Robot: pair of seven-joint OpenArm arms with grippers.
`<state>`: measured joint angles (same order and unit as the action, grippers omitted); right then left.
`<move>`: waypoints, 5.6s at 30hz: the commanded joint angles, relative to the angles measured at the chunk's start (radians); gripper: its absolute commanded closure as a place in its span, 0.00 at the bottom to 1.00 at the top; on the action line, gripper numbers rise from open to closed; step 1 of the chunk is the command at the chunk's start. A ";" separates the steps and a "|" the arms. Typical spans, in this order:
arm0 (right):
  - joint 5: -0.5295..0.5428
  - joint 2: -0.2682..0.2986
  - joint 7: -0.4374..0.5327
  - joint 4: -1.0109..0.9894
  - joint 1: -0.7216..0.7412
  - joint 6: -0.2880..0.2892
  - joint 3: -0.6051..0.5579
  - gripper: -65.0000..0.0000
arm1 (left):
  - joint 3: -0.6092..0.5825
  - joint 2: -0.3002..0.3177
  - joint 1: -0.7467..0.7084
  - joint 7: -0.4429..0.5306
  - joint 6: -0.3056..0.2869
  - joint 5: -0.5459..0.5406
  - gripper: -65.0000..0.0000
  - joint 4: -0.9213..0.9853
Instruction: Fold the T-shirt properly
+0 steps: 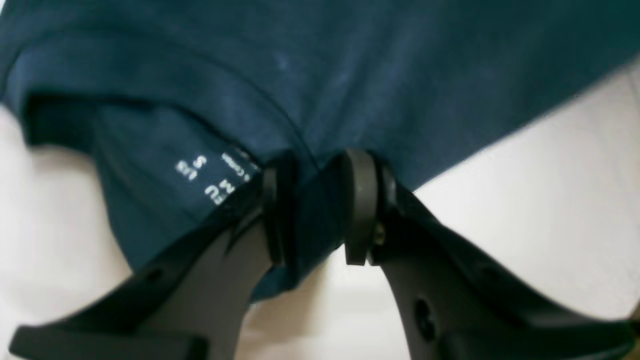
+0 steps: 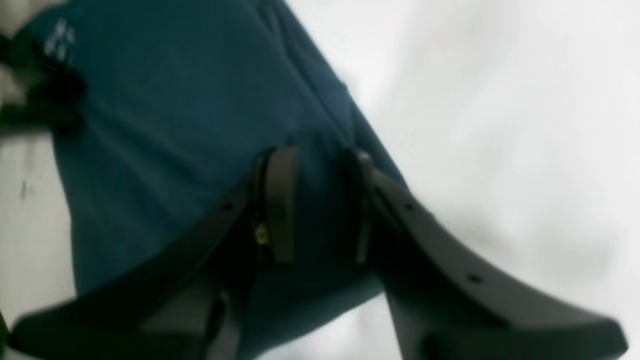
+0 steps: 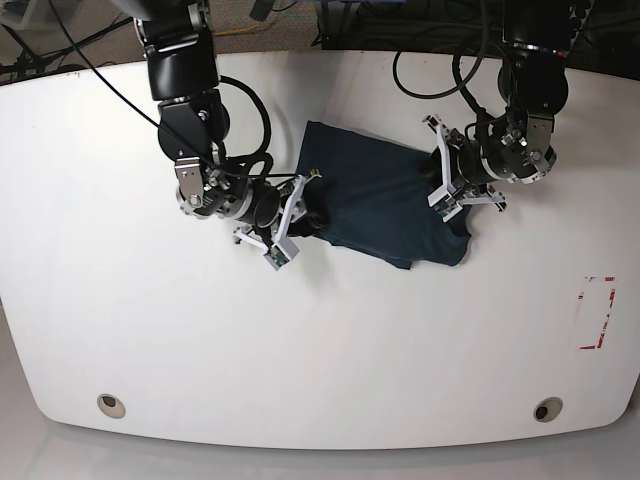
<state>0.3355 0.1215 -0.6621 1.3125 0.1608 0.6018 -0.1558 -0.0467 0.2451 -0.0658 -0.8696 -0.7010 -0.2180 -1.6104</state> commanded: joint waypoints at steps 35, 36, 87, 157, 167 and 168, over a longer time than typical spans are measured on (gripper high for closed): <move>-0.026 0.025 -0.026 0.223 -0.175 -0.015 -0.184 0.77 | 0.071 0.029 -0.096 -0.021 0.003 0.018 0.71 -0.305; -0.026 0.013 -0.026 0.223 -0.180 -0.015 -0.206 0.77 | 0.087 0.023 -0.096 -0.021 0.003 0.018 0.67 -0.305; 0.210 0.047 -0.060 0.278 -0.155 -0.010 -0.117 0.77 | 0.176 -0.181 -0.205 0.364 0.722 0.113 0.28 0.095; -0.411 -0.078 0.756 0.310 -0.516 -0.033 0.594 0.75 | 0.267 -0.097 -0.306 0.861 0.421 0.124 0.29 -0.043; -0.209 0.077 0.752 0.365 -0.835 -0.033 0.586 0.75 | 0.268 -0.125 -0.759 0.835 0.421 0.124 0.29 -0.302; -0.209 0.077 0.755 0.378 -0.866 -0.033 0.586 0.75 | 0.270 -0.125 -0.799 0.821 0.421 0.122 0.29 -0.325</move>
<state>0.1097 0.1844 0.0597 1.6466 -0.6525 0.5674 0.4255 0.2188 0.1154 -0.7784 -0.0376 -0.2825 -0.0841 -1.8687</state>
